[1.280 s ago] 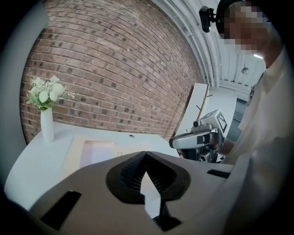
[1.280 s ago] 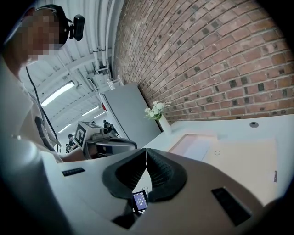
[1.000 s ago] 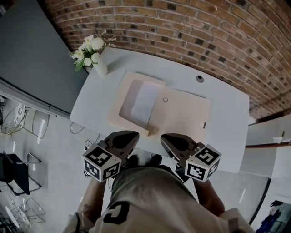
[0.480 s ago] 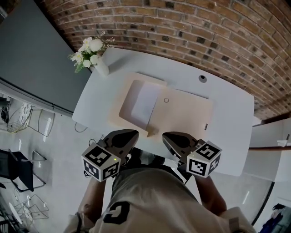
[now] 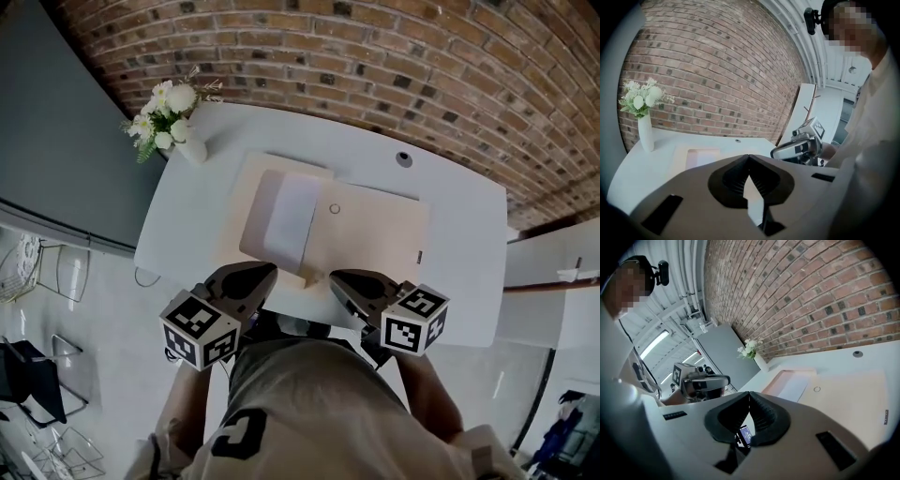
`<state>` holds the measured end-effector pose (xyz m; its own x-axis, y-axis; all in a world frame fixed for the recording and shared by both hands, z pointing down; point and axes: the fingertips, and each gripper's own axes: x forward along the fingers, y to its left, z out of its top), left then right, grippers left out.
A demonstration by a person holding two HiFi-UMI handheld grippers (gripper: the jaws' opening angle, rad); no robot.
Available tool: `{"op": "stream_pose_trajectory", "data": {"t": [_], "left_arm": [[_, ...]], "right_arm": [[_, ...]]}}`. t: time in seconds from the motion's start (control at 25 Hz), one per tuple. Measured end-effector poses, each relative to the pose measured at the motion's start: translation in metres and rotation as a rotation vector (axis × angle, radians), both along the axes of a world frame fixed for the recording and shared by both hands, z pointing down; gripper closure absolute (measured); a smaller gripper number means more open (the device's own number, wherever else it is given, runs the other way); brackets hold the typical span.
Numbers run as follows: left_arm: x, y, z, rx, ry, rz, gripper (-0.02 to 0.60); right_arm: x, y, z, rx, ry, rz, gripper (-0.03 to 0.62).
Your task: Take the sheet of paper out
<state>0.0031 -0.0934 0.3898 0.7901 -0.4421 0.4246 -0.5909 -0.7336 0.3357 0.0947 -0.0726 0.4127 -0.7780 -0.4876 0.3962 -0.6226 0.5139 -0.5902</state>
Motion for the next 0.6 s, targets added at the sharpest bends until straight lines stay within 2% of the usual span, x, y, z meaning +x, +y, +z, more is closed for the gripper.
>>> {"op": "stream_pose_trajectory", "data": {"t": [0.32,0.48,0.6], "left_arm": [[-0.026,-0.018,0.009,-0.032,0.056,0.031,0.568],[-0.036,-0.025,0.011,-0.039,0.066,0.033,0.567],[-0.04,-0.03,0.012,-0.041,0.071,0.039,0.568]], "right_arm": [[-0.022,-0.015,0.032,-0.153,0.016,0.021,0.57],[-0.031,-0.015,0.056,-0.24,0.031,-0.036,0.571],[-0.027,-0.023,0.076,-0.318,-0.006,0.004,0.571]]}}
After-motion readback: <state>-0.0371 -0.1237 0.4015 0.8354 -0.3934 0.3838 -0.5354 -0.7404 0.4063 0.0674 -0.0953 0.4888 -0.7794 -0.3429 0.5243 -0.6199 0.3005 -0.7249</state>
